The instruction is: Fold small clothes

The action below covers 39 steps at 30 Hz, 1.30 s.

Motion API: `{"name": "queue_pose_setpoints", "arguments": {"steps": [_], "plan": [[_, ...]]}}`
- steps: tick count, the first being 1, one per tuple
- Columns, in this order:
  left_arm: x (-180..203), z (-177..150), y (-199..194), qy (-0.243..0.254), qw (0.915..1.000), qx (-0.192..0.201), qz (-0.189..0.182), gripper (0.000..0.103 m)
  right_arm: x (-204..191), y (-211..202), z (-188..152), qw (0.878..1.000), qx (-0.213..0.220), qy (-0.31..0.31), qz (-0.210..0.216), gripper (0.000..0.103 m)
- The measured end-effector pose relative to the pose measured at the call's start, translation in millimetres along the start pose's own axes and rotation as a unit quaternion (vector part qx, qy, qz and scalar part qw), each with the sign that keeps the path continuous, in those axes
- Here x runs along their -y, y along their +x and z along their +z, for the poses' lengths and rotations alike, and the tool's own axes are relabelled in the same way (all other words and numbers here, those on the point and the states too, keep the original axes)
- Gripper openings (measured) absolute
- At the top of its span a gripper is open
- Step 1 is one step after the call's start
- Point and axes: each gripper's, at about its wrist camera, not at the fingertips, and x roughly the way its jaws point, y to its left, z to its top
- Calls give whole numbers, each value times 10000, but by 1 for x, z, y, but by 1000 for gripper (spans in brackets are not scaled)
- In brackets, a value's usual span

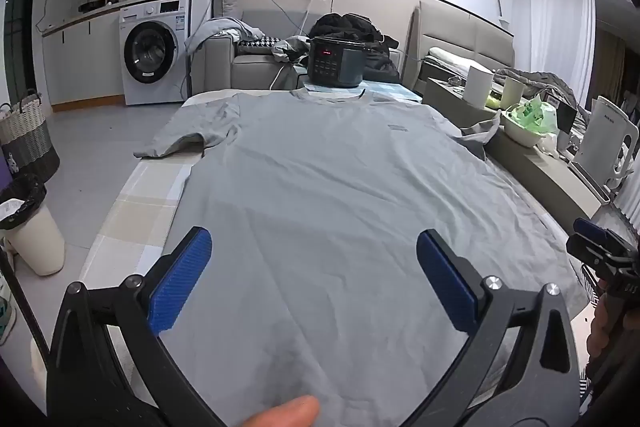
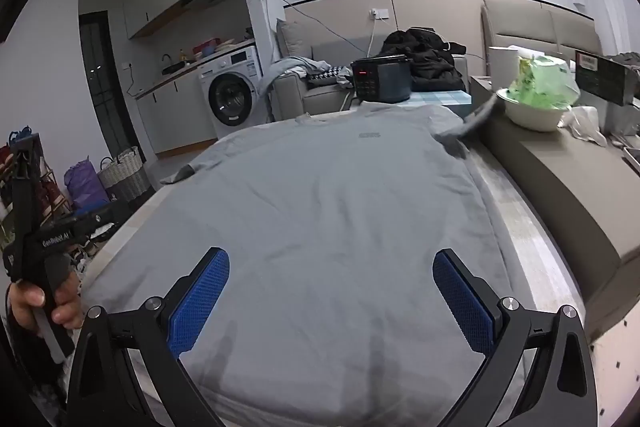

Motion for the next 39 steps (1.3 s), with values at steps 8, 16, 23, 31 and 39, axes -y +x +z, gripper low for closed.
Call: {"name": "queue_pose_setpoints", "arguments": {"steps": [8,16,23,31,39], "plan": [[0,-3,-4,37,10000,-19,-8,102,6,-11,-4,9999,84,81,37,103],[7,-4,-3,161,9998,-69,109,102,4,-11,-3,9999,-105,42,-68,103],[2,-3,-4,14,9999,-136,81,102,7,-10,-3,9999,-120,-16,-90,103],[-3,-3,3,-24,9998,-195,96,102,7,-11,-3,9999,-115,-27,-86,103],[-5,-6,6,9,9997,-237,70,102,6,-14,-2,9998,-86,-98,-149,103]]}}
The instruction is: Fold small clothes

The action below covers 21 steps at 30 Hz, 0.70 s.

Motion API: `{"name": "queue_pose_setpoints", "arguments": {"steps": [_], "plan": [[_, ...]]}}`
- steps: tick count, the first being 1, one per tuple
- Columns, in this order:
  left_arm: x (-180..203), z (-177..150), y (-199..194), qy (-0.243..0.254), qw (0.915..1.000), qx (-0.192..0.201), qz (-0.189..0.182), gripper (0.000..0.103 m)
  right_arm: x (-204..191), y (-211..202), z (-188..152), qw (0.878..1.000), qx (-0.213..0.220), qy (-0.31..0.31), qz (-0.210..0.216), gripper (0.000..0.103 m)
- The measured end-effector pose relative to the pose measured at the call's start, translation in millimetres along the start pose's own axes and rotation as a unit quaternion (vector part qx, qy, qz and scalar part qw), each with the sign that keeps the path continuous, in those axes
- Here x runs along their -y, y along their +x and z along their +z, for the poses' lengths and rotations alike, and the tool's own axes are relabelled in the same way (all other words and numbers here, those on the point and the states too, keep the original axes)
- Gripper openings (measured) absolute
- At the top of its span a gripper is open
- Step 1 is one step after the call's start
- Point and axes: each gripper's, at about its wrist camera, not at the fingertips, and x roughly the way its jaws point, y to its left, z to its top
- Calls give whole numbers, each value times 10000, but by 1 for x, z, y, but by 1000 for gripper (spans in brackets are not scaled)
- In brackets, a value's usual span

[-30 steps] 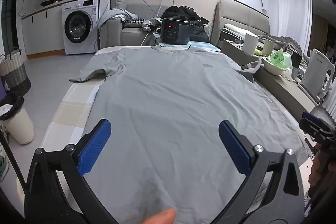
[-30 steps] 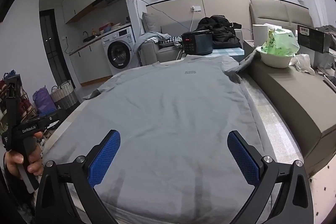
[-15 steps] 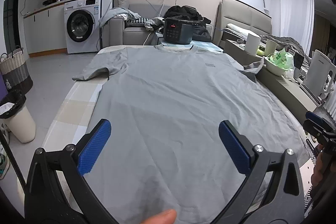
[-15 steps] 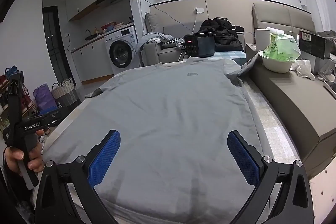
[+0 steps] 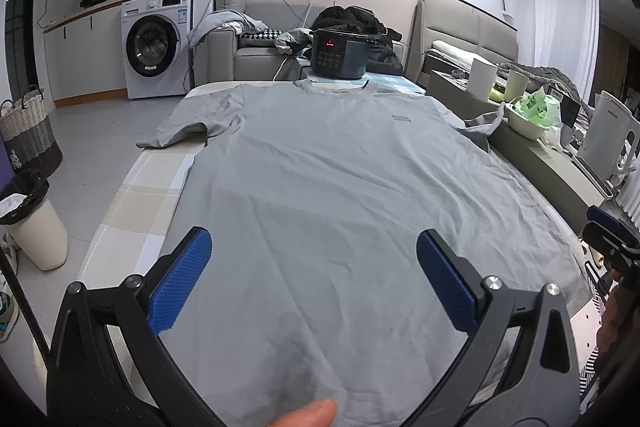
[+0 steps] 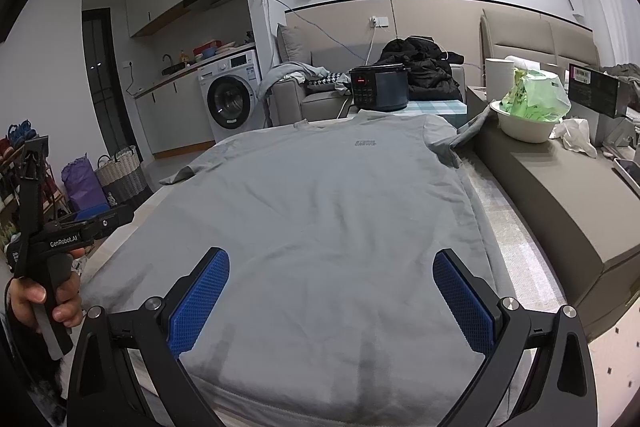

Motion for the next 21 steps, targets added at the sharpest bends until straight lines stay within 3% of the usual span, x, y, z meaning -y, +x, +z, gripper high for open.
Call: {"name": "queue_pose_setpoints", "arguments": {"steps": [21], "plan": [[-2,-4,3,-31,10000,-38,31,102,-3,1,3,10000,-37,-53,-38,103]]}}
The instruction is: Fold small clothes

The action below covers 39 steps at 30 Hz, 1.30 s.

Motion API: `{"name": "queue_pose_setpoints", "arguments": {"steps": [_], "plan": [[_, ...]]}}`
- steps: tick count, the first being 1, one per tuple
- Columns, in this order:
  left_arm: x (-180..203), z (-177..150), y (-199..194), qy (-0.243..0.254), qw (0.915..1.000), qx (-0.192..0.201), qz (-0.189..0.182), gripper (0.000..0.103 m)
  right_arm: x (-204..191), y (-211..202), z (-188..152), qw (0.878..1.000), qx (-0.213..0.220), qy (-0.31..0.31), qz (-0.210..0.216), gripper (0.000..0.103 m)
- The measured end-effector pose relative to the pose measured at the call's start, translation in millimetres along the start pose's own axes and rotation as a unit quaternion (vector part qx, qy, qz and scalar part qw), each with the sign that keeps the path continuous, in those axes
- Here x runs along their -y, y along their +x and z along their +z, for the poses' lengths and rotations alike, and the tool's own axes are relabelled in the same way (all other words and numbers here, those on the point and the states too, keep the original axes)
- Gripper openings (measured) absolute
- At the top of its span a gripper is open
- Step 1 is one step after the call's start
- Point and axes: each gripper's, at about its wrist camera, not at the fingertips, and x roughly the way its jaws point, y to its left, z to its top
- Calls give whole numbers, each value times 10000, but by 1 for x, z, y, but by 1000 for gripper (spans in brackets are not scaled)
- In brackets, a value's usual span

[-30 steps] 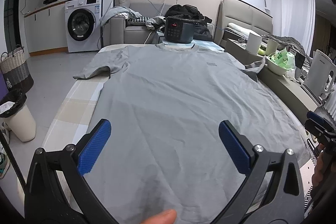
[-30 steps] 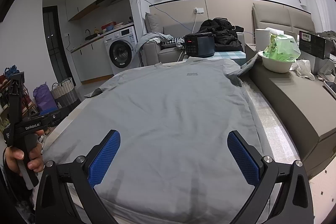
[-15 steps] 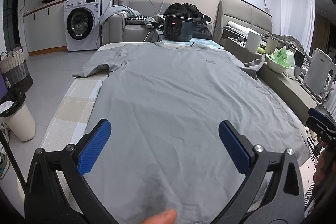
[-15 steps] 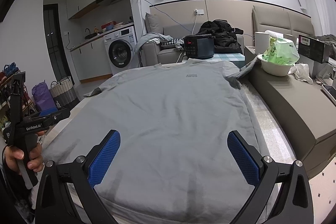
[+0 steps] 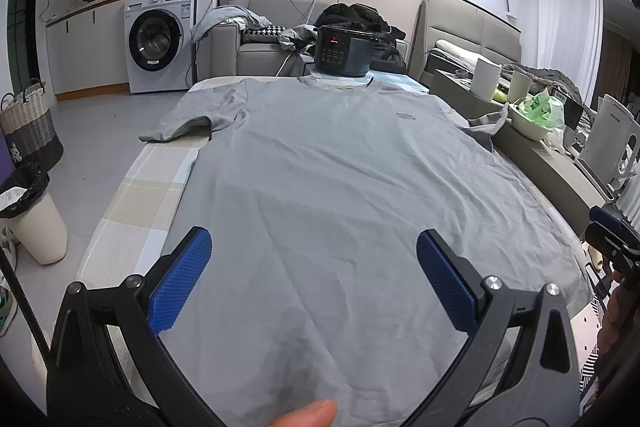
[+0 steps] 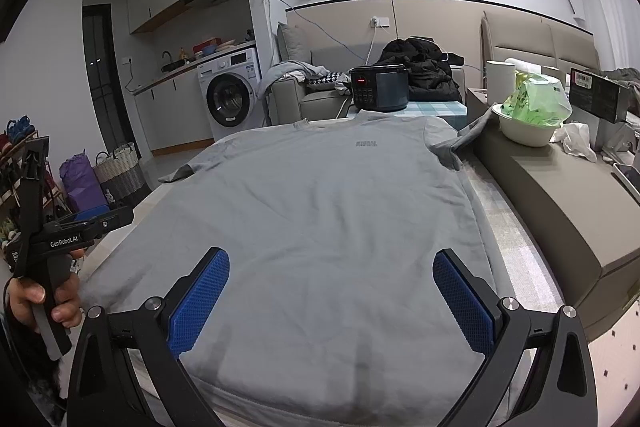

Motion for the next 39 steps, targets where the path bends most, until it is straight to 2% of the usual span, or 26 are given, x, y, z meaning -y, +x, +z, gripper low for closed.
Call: {"name": "queue_pose_setpoints", "arguments": {"steps": [28,39], "plan": [[-13,-2,13,-104,9998,-151,75,102,3,-3,12,9998,82,79,-159,103],[-22,2,22,-198,9994,-260,84,102,16,18,32,9993,54,199,-303,103]]}}
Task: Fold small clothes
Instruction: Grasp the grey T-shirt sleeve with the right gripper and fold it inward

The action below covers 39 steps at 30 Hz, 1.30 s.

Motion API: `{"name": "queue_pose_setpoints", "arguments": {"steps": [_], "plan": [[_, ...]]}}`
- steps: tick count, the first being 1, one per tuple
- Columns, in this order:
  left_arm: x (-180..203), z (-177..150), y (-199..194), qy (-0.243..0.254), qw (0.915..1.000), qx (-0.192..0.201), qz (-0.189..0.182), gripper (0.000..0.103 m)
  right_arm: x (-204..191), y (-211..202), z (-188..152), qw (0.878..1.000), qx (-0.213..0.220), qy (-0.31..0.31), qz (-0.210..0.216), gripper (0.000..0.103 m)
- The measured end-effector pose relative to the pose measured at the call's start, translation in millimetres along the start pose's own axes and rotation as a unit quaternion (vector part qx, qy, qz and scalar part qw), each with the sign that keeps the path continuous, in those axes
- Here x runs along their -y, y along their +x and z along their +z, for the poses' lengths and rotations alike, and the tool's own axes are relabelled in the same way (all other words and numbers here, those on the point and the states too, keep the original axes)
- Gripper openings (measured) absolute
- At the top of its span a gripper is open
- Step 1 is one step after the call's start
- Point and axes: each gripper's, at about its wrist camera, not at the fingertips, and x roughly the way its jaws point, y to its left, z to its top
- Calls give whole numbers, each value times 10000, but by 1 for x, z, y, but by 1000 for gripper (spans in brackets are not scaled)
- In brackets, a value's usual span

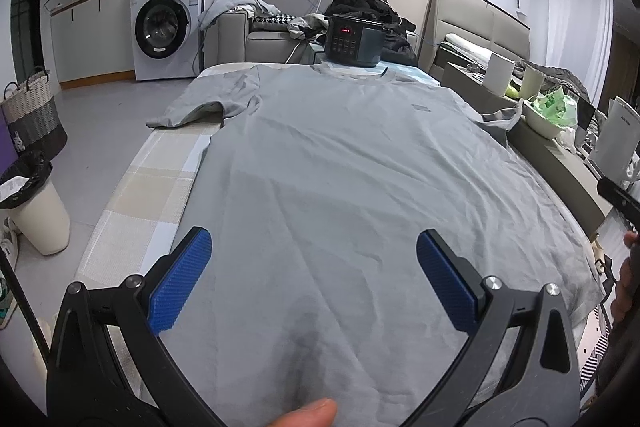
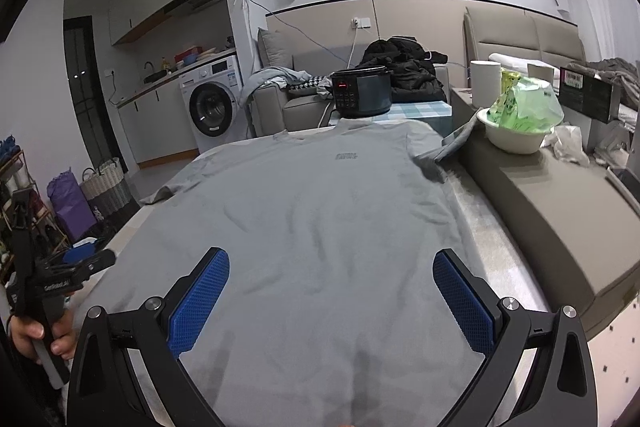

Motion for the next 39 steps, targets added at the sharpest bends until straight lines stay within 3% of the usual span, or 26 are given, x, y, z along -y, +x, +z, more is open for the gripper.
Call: {"name": "queue_pose_setpoints", "arguments": {"steps": [7,18,23,28,30,34,36,37,38,39], "plan": [[-8,24,23,-350,9991,-167,-152,102,23,14,36,9992,192,306,-179,103],[6,69,71,-206,9993,-318,-26,102,104,136,106,9904,-381,1231,-497,102],[9,82,86,-73,9994,-335,56,102,145,203,135,9764,-629,1683,-1198,83],[0,89,96,-45,9992,-375,141,102,164,232,148,9654,-518,1587,-2003,76],[-6,90,101,-68,9990,-407,164,102,171,242,153,9621,-510,1608,-2143,76],[-14,91,109,-145,9988,-448,160,102,179,255,157,9551,-531,1552,-2468,59],[-17,91,113,-174,9987,-463,149,102,182,262,156,9524,-632,1614,-2509,40],[-18,90,114,-183,9986,-469,151,102,186,265,155,9506,-693,1652,-2536,20],[-19,89,115,-196,9986,-477,148,102,186,264,153,9483,-722,1661,-2607,7],[-21,89,117,-211,9985,-487,136,102,188,265,152,9484,-703,1675,-2598,5]]}}
